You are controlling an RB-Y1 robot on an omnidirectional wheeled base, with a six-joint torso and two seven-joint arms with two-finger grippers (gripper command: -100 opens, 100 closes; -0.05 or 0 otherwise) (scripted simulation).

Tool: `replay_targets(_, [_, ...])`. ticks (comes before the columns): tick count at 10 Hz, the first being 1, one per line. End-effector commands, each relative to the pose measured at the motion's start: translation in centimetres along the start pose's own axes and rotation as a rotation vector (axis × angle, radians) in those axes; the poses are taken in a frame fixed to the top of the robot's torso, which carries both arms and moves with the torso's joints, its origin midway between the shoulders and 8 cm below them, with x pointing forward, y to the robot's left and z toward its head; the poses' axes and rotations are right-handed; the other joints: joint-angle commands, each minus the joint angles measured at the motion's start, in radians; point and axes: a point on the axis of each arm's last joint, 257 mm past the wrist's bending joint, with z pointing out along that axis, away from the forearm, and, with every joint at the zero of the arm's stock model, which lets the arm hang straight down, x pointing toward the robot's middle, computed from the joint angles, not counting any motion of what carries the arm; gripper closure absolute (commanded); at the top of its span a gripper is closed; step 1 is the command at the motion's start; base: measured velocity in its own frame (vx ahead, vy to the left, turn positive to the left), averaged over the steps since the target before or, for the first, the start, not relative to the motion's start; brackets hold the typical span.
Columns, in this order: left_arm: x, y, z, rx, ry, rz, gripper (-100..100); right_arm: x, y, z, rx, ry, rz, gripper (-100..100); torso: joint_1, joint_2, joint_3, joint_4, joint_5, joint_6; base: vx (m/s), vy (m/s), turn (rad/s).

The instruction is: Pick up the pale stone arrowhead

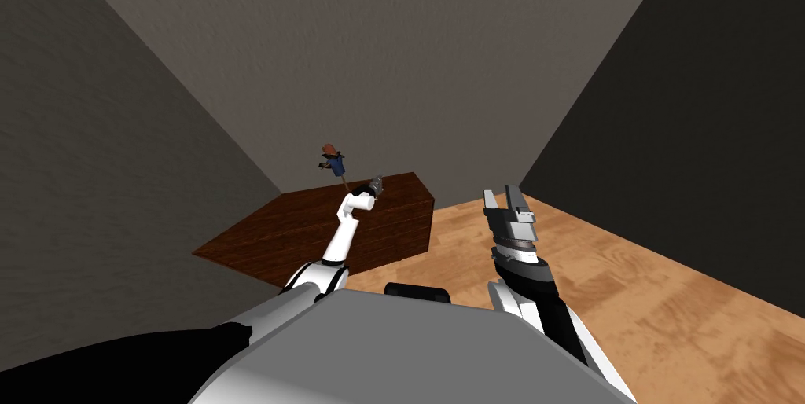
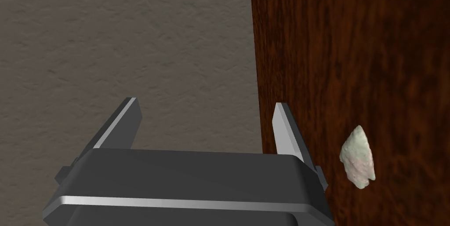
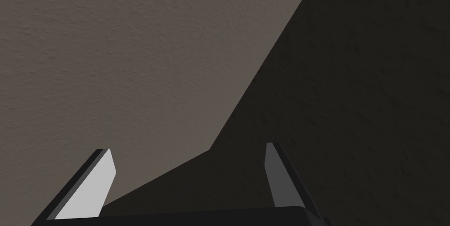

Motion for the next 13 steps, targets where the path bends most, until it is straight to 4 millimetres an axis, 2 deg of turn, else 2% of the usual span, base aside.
replay_targets(1, [0.0, 0.3, 0.9, -0.05, -0.002, -0.012, -100, 0.0, 0.0, 0.0, 0.0, 0.0, 0.0, 0, 0.0, 0.0, 0.0, 0.0, 0.0, 0.0, 0.033, -0.023, 0.041])
replay_targets(3, [0.0, 2.0, 1.3, -0.111, -0.004, -0.014, -100, 0.0, 0.0, 0.0, 0.0, 0.0, 0.0, 0, 0.0, -0.001, -0.001, 0.0, 0.0, 0.0, 0.026, -0.014, 0.013])
replay_targets(4, [0.0, 1.8, 1.9, -0.142, -0.006, -0.026, -100, 0.0, 0.0, 0.0, 0.0, 0.0, 0.0, 0, 0.001, 0.0, 0.0, 0.0, 0.0, 0.0, 0.031, -0.01, 0.063])
replay_targets(5, [-0.1, 3.1, 2.1, -0.186, -0.008, -0.028, -100, 0.0, 0.0, 0.0, 0.0, 0.0, 0.0, 0, 0.001, -0.001, 0.0, 0.0, 0.0, 0.0, 0.033, -0.013, 0.034])
replay_targets(7, [0.1, 3.2, 2.7, -0.231, -0.01, -0.041, -100, 0.0, 0.0, 0.0, 0.0, 0.0, 0.0, 0, 0.001, 0.0, 0.0, 0.0, 0.0, 0.0, 0.027, -0.011, 0.023])
replay_targets(8, [0.0, 4.6, 2.6, -0.276, -0.013, -0.043, -100, 0.0, 0.0, 0.0, 0.0, 0.0, 0.0, 0, 0.001, -0.001, 0.0, 0.0, 0.0, 0.0, 0.04, -0.015, 0.044])
replay_targets(9, [0.2, 4.0, 3.1, -0.296, -0.015, -0.057, -100, 0.0, 0.0, 0.0, 0.0, 0.0, 0.0, 0, 0.001, -0.001, -0.001, 0.0, 0.0, 0.0, 0.056, -0.006, 0.099])
replay_targets(10, [0.0, 5.7, 3.1, -0.348, -0.019, -0.06, -100, 0.0, 0.0, 0.0, 0.0, 0.0, 0.0, 0, 0.001, -0.002, -0.001, 0.0, 0.0, 0.0, 0.051, -0.005, 0.03])
replay_targets(12, [0.3, 5.7, 3.3, -0.395, -0.022, -0.073, -100, 0.0, 0.0, 0.0, 0.0, 0.0, 0.0, 0, 0.002, -0.001, 0.0, 0.0, 0.0, 0.0, 0.035, 0.003, 0.035])
replay_targets(13, [0.1, 7.3, 3.1, -0.442, -0.026, -0.077, -100, 0.0, 0.0, 0.0, 0.0, 0.0, 0.0, 0, 0.002, -0.002, -0.001, 0.0, 0.0, 0.0, 0.048, -0.001, 0.052])
